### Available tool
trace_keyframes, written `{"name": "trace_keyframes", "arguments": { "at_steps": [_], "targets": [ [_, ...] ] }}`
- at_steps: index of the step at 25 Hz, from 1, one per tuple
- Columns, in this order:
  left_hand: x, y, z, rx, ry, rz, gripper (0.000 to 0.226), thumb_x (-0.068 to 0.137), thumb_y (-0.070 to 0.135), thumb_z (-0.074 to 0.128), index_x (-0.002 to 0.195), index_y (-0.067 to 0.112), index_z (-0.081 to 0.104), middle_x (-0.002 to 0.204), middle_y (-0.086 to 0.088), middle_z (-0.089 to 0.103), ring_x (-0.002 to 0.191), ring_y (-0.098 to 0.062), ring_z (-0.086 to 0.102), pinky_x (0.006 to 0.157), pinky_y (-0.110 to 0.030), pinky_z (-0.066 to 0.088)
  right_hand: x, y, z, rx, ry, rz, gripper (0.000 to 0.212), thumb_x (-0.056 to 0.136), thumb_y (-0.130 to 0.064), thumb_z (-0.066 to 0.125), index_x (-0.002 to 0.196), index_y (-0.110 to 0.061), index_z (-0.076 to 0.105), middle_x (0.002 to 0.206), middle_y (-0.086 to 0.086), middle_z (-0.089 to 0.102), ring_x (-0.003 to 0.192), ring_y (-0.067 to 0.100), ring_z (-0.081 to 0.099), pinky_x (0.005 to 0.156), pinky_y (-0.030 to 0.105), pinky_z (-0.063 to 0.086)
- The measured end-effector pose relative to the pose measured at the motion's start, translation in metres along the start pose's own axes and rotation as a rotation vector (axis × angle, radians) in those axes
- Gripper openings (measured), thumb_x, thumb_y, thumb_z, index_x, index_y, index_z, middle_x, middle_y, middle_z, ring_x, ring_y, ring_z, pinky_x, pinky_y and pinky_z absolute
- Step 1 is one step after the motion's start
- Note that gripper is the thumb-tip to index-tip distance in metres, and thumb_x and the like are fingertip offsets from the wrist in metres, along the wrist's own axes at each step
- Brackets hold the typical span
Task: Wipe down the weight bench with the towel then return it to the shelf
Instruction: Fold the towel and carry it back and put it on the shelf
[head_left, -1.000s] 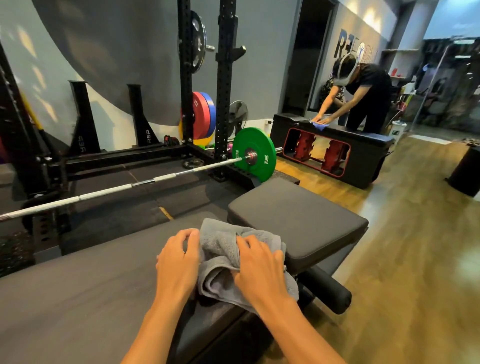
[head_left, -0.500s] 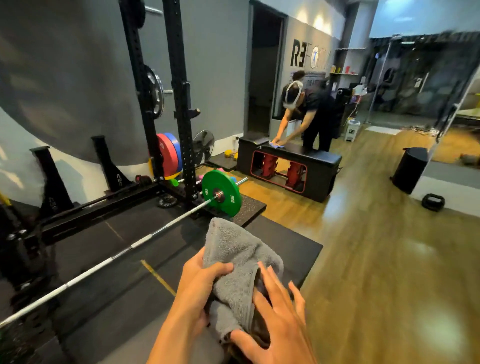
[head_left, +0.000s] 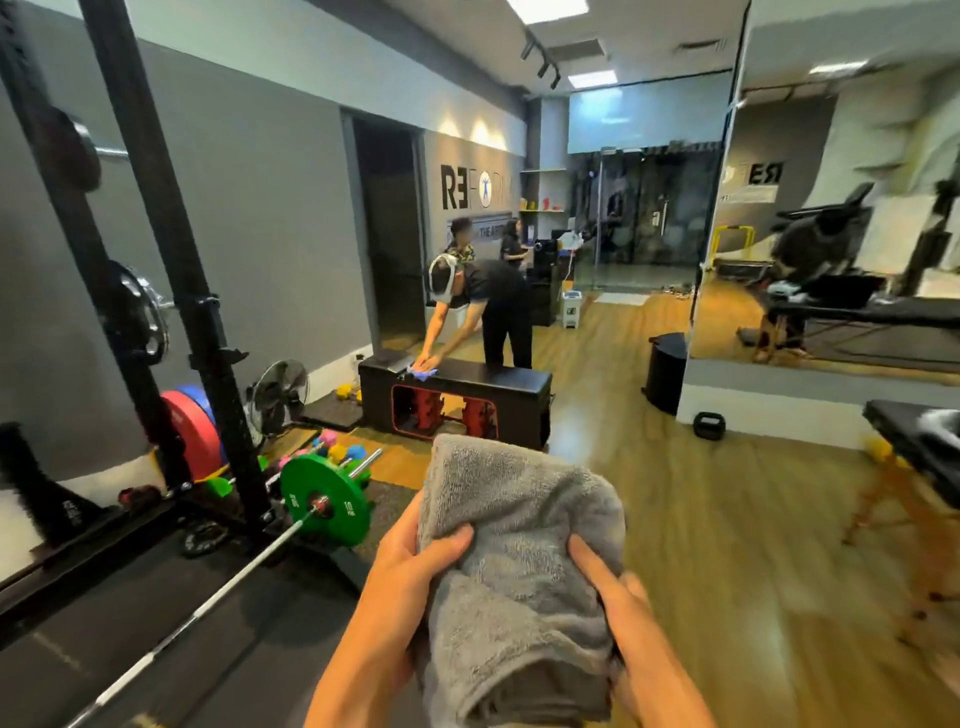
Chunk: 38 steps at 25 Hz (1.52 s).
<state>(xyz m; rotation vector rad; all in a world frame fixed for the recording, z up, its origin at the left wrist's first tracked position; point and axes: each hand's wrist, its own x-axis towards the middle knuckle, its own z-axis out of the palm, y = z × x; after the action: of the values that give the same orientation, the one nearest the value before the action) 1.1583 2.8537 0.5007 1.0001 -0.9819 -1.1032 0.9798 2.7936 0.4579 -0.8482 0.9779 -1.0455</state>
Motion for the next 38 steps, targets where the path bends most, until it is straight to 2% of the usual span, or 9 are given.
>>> {"name": "trace_keyframes", "arguments": {
  "at_steps": [4,7,10,16,19,22,28,32,38],
  "targets": [
    [0.068,-0.005,0.033,-0.033,0.024,0.061,0.043,0.071,0.006,0.071,0.111,0.021,0.067,0.104,-0.005,0.076,0.093,-0.022,0.072,0.077,-0.034,0.059,0.049,-0.038,-0.020,-0.020,0.114,-0.152,0.037,0.076,-0.034,0.081,0.102,-0.009,0.072,0.092,0.016,0.078,0.085,0.033,0.075,0.075,0.048,0.061],
    [0.129,-0.016,0.055,-0.071,-0.019,0.082,0.036,0.081,0.006,0.062,0.114,0.022,0.065,0.104,-0.003,0.076,0.092,-0.020,0.072,0.075,-0.032,0.058,0.096,-0.073,-0.037,-0.010,0.143,-0.269,0.023,0.081,-0.027,0.078,0.096,-0.011,0.074,0.089,0.012,0.079,0.085,0.028,0.076,0.074,0.041,0.060],
    [0.203,-0.028,0.075,-0.034,-0.079,0.107,0.032,0.085,0.011,0.063,0.115,0.023,0.063,0.104,0.003,0.076,0.096,-0.017,0.072,0.072,-0.027,0.058,0.157,-0.111,-0.054,-0.031,0.203,-0.380,0.027,0.080,-0.027,0.080,0.101,-0.013,0.073,0.093,0.007,0.079,0.088,0.024,0.075,0.077,0.040,0.061],
    [0.365,-0.051,0.118,0.129,-0.177,0.108,0.074,0.059,0.043,0.084,0.125,0.027,0.056,0.118,0.004,0.070,0.106,-0.013,0.069,0.092,-0.038,0.053,0.293,-0.195,-0.085,-0.043,0.288,-0.499,0.025,0.080,-0.031,0.079,0.102,-0.022,0.071,0.099,0.000,0.079,0.095,0.019,0.074,0.090,0.046,0.057],
    [0.464,-0.069,0.160,0.116,-0.188,0.172,0.059,0.071,0.032,0.081,0.125,0.026,0.056,0.119,0.002,0.069,0.106,-0.013,0.068,0.092,-0.037,0.053,0.372,-0.239,-0.116,-0.066,0.300,-0.525,0.018,0.084,-0.027,0.076,0.101,-0.021,0.071,0.101,0.001,0.078,0.096,0.019,0.074,0.090,0.044,0.057],
    [0.555,-0.105,0.205,0.073,-0.194,0.198,0.038,0.083,0.022,0.072,0.118,0.029,0.059,0.118,0.000,0.070,0.106,-0.015,0.068,0.091,-0.036,0.053,0.451,-0.267,-0.162,-0.122,0.291,-0.520,0.030,0.081,-0.029,0.079,0.108,-0.021,0.069,0.105,0.001,0.077,0.100,0.020,0.073,0.092,0.045,0.056],
    [0.756,-0.168,0.304,0.038,-0.190,0.159,0.048,0.084,0.026,0.069,0.129,0.021,0.056,0.119,0.000,0.071,0.106,-0.015,0.069,0.085,-0.030,0.055,0.646,-0.344,-0.260,-0.115,0.295,-0.525,0.020,0.085,-0.017,0.075,0.104,-0.016,0.069,0.103,0.007,0.078,0.095,0.023,0.074,0.082,0.040,0.060],
    [0.893,-0.187,0.348,0.049,-0.131,0.135,0.040,0.087,0.021,0.067,0.126,0.021,0.057,0.115,0.001,0.072,0.101,-0.011,0.071,0.076,-0.020,0.056,0.791,-0.396,-0.292,-0.081,0.279,-0.497,0.021,0.086,-0.019,0.074,0.106,-0.017,0.069,0.102,0.005,0.078,0.095,0.022,0.074,0.087,0.044,0.058],
    [1.145,-0.241,0.383,0.033,-0.040,0.185,0.028,0.082,0.020,0.071,0.109,0.024,0.065,0.106,-0.001,0.075,0.100,-0.019,0.071,0.086,-0.037,0.054,1.038,-0.456,-0.324,-0.072,0.239,-0.500,0.022,0.089,-0.020,0.070,0.111,-0.021,0.067,0.104,0.001,0.078,0.099,0.020,0.073,0.092,0.047,0.056]
  ]
}}
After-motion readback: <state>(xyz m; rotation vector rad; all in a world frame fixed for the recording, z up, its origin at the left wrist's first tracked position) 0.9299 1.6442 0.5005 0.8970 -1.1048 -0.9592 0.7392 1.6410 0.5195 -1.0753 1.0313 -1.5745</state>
